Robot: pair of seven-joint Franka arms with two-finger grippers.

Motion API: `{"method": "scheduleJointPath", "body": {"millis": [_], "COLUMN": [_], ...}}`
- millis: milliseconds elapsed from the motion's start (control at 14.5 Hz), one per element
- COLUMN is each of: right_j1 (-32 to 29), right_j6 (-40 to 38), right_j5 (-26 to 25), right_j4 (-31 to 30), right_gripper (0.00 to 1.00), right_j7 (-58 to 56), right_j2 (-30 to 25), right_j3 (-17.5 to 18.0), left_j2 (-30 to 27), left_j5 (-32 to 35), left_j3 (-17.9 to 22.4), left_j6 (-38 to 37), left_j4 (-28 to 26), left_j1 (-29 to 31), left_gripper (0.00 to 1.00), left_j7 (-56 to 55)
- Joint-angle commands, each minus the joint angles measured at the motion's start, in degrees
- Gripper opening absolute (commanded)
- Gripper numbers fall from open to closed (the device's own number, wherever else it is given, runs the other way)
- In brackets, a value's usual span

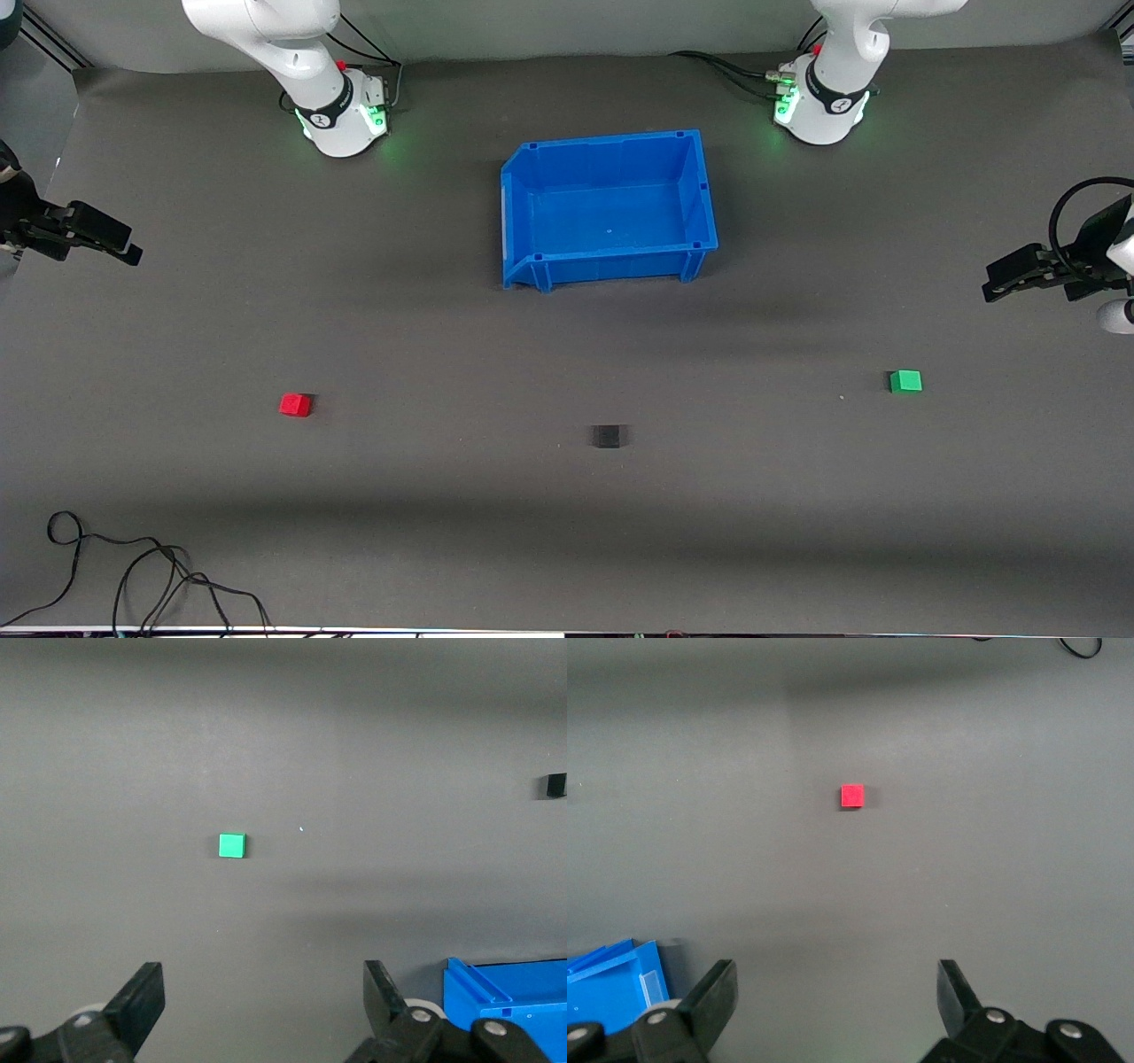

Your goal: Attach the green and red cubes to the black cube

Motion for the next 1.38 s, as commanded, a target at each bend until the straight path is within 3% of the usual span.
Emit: {"method": "scheduleJointPath", "body": {"millis": [0, 483, 828, 1103, 1310], "right_j1": [-0.57, -0.57, -0.57, -0.92, -0.93], "right_j6": [-0.52, -0.17, 4.83, 11.76, 15.46], "right_j5": [-1.02, -0.84, -1.63, -1.63, -1.54], "right_j4": [0.49, -0.38, -5.83, -9.34, -8.22], "right_gripper": [1.00, 1.00, 1.00, 1.00, 1.00], "right_j7": [0.12, -0.67, -1.11, -4.01, -4.01], "right_j2": [0.06, -0.03, -0.38, 1.20, 7.16], "right_j3": [0.61, 0.70, 0.70, 0.61, 0.53], "left_j2": [0.01, 0.10, 0.97, 4.31, 7.56], "left_j5": [2.75, 2.68, 2.60, 3.56, 3.83], "left_j3": [0.37, 0.37, 0.45, 0.72, 0.72], "left_j6": [-2.15, -1.73, -1.46, 1.17, 1.53], "left_j4": [0.57, 0.57, 0.48, 0.13, -0.22], "left_j1": [-1.10, -1.10, -0.57, 0.84, 1.71], "left_gripper": [1.00, 1.00, 1.00, 1.00, 1.00], "left_j7": [-0.33, -0.50, -1.29, -14.54, -24.99]}}
